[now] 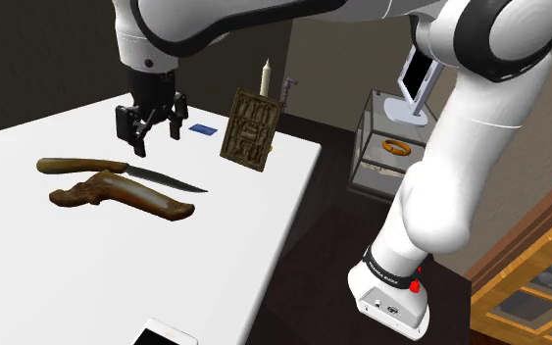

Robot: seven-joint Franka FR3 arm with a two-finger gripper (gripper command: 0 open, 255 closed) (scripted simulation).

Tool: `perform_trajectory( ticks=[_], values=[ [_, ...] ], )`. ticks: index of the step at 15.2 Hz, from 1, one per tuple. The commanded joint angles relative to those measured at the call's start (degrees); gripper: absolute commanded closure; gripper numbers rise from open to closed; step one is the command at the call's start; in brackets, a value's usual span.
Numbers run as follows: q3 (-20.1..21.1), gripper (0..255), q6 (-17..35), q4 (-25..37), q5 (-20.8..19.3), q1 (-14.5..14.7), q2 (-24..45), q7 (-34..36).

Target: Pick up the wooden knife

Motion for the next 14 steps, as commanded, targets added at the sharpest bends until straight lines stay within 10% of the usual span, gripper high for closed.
perform_trajectory(
  ticks=[1,6,14],
  values=[
    [0.87,0,-0.16,3.40,-1.40,1.15,4.18,0.79],
    [2.42,0,-1.61,12.65,-4.97,4.98,14.43,2.69],
    [2.08,0,3.68,8.58,-5.62,5.03,15.74,3.18]
  ],
)
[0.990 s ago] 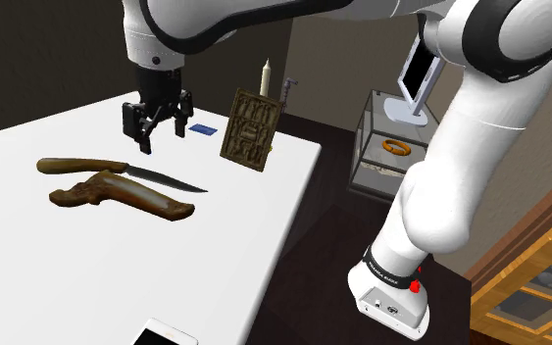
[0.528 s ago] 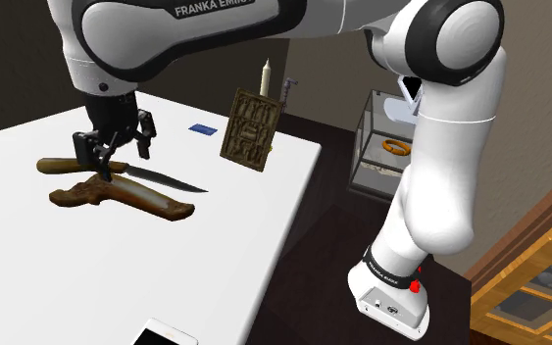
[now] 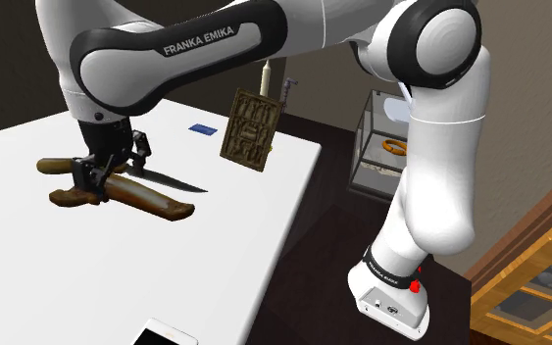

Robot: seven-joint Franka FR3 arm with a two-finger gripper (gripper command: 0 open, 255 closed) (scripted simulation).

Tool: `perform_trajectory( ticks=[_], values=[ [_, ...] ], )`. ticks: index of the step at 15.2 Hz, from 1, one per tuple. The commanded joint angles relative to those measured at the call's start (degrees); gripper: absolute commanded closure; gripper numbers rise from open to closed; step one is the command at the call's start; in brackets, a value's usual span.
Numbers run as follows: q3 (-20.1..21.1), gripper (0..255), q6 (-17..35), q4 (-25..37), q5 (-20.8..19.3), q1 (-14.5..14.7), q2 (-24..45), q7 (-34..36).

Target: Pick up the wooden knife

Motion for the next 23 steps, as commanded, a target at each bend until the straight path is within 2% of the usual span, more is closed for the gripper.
perform_trajectory(
  ticks=[1,2,3,12,23],
  values=[
    [0.00,0,0.58,-0.62,-0.02,-0.02,-0.06,0.07],
    [0.00,0,0.58,-0.62,-0.02,-0.01,-0.06,0.07],
    [0.00,255,0.58,-0.63,-0.01,-0.02,-0.08,0.07],
    [0.00,255,0.58,-0.62,-0.02,-0.02,-0.06,0.08],
    [0.37,255,-7.19,5.61,0.85,0.05,-1.74,-0.61]
  ],
)
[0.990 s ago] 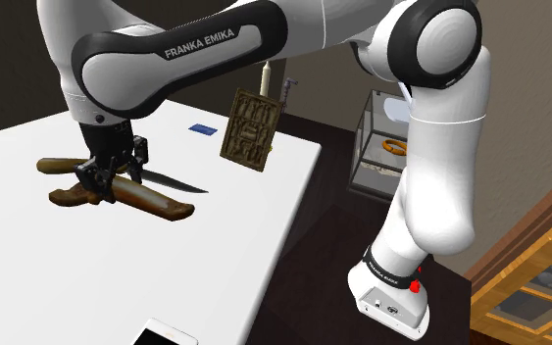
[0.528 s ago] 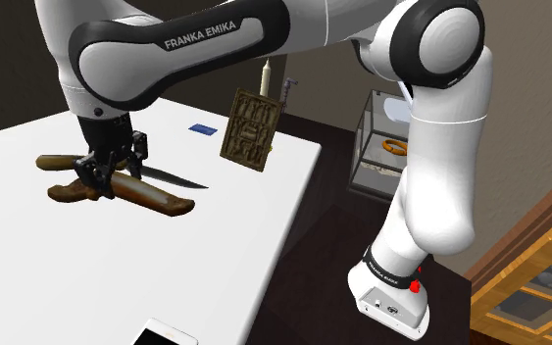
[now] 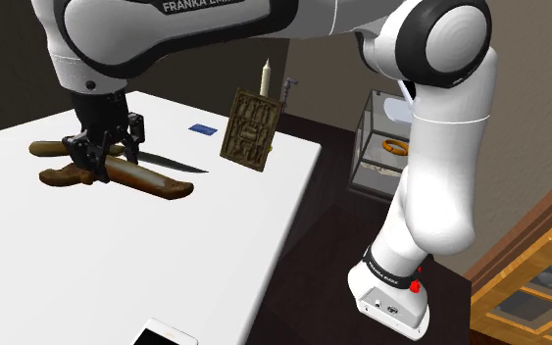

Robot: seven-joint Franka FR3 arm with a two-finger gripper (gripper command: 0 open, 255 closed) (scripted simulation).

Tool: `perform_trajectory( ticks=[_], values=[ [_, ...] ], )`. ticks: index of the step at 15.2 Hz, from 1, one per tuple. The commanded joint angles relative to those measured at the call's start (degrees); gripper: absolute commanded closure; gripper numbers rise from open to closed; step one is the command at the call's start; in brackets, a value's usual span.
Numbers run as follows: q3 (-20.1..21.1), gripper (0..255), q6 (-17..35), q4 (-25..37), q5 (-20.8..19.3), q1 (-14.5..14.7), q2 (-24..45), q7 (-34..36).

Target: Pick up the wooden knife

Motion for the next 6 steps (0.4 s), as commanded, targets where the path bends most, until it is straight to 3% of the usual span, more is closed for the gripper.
perform_trajectory(
  ticks=[1,6],
  values=[
    [0.05,255,-1.55,1.40,0.11,0.04,-0.19,-0.12],
    [0.12,255,-3.90,3.62,0.22,0.14,-0.34,-0.24]
  ],
)
